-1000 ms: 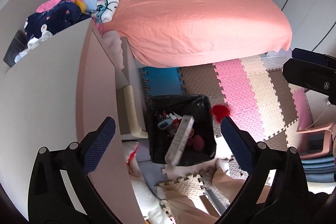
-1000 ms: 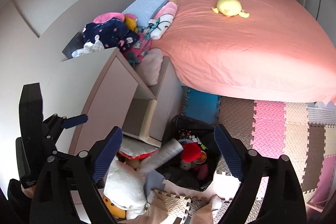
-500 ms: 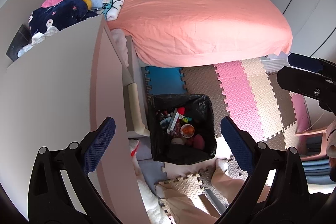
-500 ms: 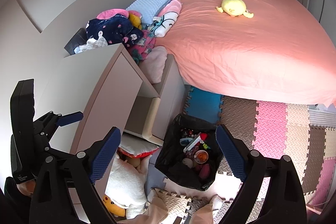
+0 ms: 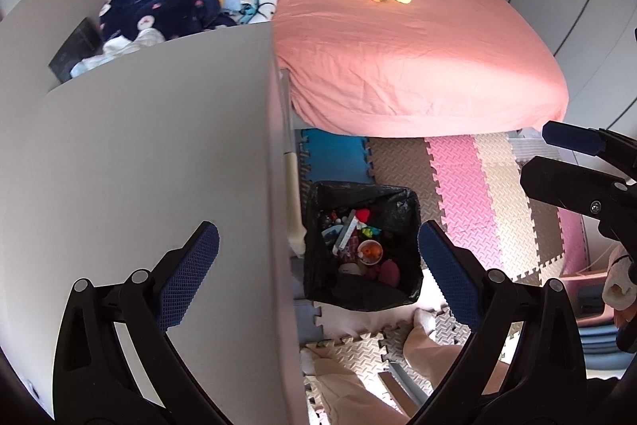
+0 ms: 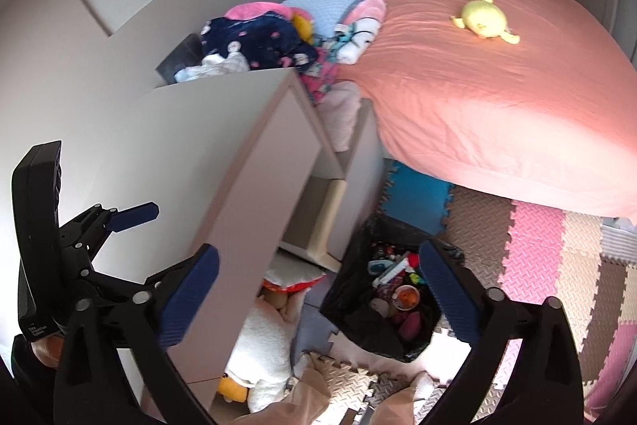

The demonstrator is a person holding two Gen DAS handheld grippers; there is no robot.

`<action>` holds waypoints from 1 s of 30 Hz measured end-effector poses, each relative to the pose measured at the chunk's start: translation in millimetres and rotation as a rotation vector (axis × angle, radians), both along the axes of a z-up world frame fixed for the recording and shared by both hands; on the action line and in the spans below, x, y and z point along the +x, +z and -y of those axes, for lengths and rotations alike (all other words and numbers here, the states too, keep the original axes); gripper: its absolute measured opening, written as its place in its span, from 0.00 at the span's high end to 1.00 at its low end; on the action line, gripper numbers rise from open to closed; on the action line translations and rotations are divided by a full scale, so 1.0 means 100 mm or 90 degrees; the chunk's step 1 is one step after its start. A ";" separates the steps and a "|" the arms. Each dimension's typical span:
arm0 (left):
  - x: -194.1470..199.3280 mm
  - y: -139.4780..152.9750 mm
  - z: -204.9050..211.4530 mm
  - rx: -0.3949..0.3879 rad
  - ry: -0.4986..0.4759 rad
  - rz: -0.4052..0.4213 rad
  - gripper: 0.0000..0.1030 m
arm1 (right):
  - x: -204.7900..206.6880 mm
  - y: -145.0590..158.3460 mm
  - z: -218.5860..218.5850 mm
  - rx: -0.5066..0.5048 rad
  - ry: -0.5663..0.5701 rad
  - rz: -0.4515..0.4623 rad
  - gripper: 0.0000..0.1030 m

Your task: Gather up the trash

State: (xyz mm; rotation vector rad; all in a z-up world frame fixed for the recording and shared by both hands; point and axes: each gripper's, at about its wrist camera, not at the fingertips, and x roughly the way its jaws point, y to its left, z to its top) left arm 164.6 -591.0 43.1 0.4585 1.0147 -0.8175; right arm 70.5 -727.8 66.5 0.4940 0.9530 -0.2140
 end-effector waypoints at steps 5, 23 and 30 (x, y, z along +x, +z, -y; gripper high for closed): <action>0.10 -0.01 -0.43 0.002 0.045 0.010 0.06 | 0.20 -0.02 -0.34 0.009 0.042 0.004 0.03; 0.19 -0.13 -2.40 -0.013 0.237 0.020 0.06 | 0.70 -0.09 -2.11 0.022 0.213 0.029 0.03; -0.05 -0.18 -3.19 -0.036 0.303 0.037 0.06 | 0.65 -0.09 -2.80 -0.007 0.258 0.057 0.03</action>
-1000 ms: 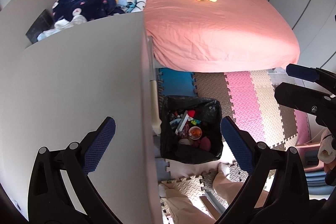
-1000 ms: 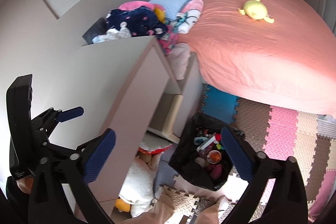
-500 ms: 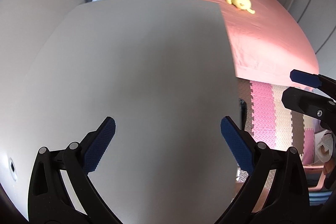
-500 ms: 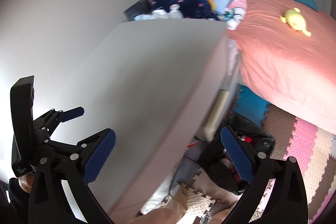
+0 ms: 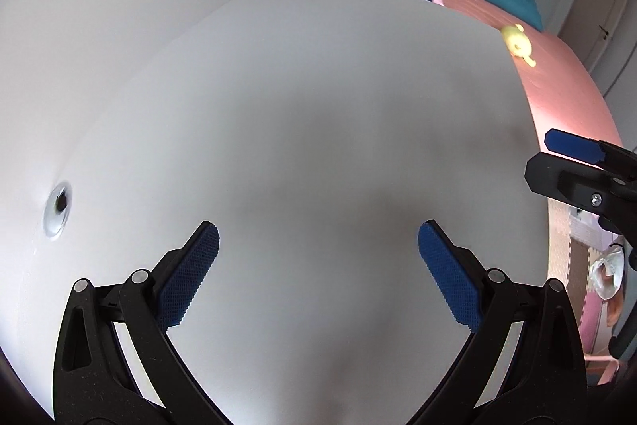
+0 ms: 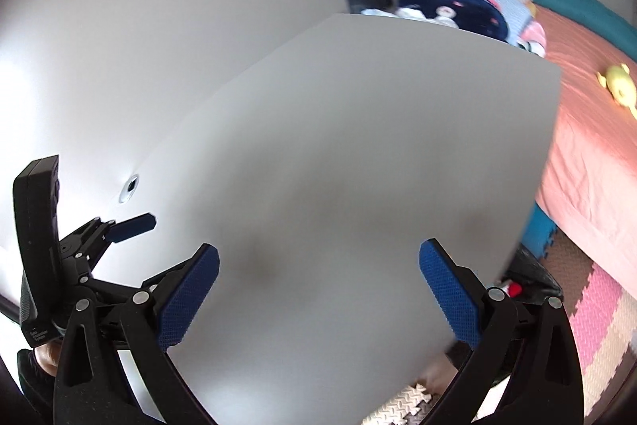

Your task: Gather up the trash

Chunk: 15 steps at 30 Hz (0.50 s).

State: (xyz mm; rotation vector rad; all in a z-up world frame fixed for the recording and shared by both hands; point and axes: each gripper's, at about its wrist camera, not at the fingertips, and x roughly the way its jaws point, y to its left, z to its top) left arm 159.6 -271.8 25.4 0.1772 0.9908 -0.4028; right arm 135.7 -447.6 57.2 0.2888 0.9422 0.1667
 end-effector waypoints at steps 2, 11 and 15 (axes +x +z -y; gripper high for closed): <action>-0.08 -0.01 -0.26 -0.017 0.023 0.001 0.06 | -0.04 -0.01 -0.23 -0.010 0.008 0.005 0.03; -0.54 0.00 -1.26 -0.013 0.097 0.029 0.06 | -0.27 -0.10 -1.10 -0.026 0.015 -0.008 0.03; -0.65 -0.03 -1.58 -0.020 0.115 0.031 0.06 | -0.41 -0.18 -1.42 -0.037 0.010 -0.015 0.03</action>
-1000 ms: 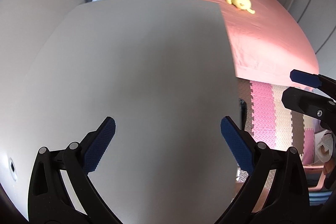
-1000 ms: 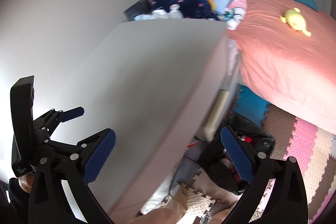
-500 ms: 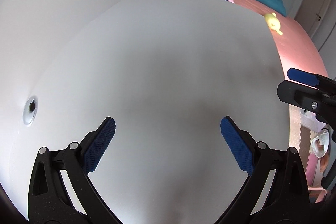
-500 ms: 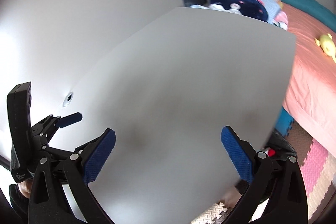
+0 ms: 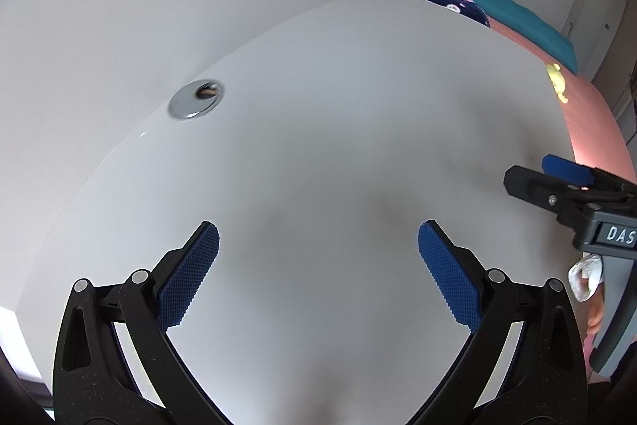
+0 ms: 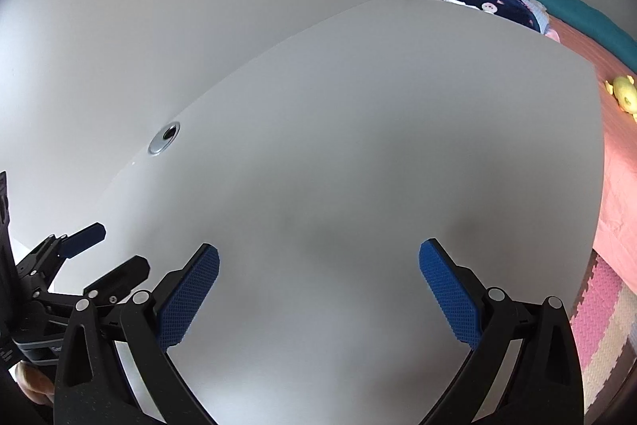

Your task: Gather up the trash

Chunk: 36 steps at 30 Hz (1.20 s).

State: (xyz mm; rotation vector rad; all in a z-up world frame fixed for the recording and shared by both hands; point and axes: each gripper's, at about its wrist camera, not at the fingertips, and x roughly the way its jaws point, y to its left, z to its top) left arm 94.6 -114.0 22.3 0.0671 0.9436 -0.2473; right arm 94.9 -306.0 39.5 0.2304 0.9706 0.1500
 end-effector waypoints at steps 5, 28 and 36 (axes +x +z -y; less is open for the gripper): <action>-0.11 -0.13 -0.27 -0.011 0.020 -0.002 0.06 | -0.16 -0.09 -0.30 -0.035 -0.019 0.004 0.03; -0.28 -0.40 -0.76 0.004 0.045 -0.003 0.06 | -0.21 -0.31 -1.06 -0.154 -0.078 -0.004 0.03; -0.26 -0.41 -0.75 0.026 0.055 -0.006 0.06 | -0.20 -0.32 -1.06 -0.154 -0.082 -0.005 0.02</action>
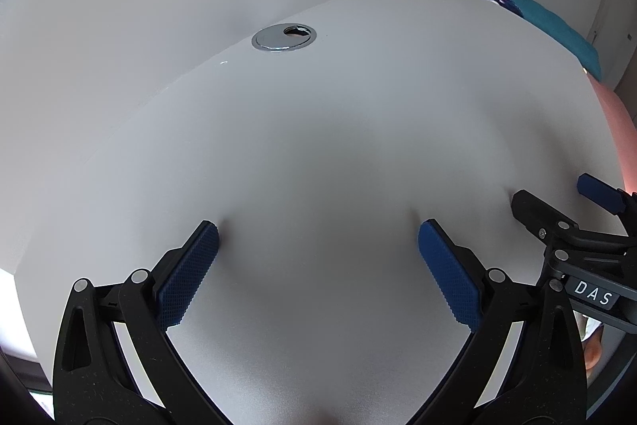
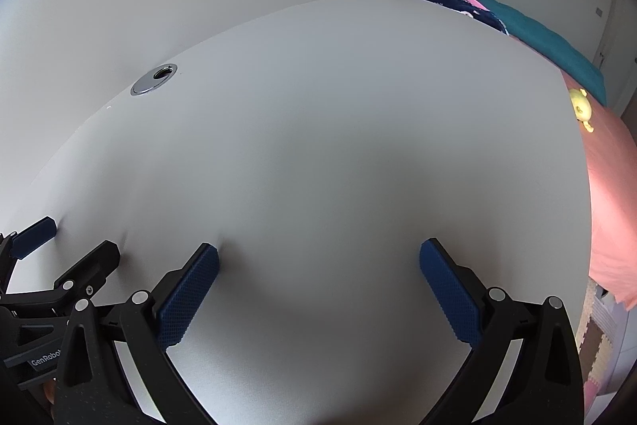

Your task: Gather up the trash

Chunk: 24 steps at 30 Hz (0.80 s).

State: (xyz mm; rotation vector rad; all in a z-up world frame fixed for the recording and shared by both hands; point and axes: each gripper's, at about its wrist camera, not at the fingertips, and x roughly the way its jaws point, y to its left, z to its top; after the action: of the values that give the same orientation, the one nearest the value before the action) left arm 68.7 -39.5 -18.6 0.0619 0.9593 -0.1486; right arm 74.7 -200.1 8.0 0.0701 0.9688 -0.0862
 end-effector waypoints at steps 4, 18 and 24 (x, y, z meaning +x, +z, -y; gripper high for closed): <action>0.00 0.00 0.00 0.001 0.002 0.000 0.06 | 0.00 0.00 0.00 -0.001 0.000 0.000 0.02; 0.00 0.00 0.00 0.002 0.001 0.000 0.06 | -0.01 -0.01 0.01 0.000 0.000 0.000 0.02; 0.00 0.00 0.00 0.002 0.001 0.000 0.06 | -0.01 -0.01 0.01 0.000 0.000 0.000 0.02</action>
State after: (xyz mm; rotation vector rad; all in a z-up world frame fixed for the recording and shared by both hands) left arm 68.7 -40.0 -18.2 0.0636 0.9589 -0.1458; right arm 73.8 -201.4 6.8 0.0692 0.9680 -0.0859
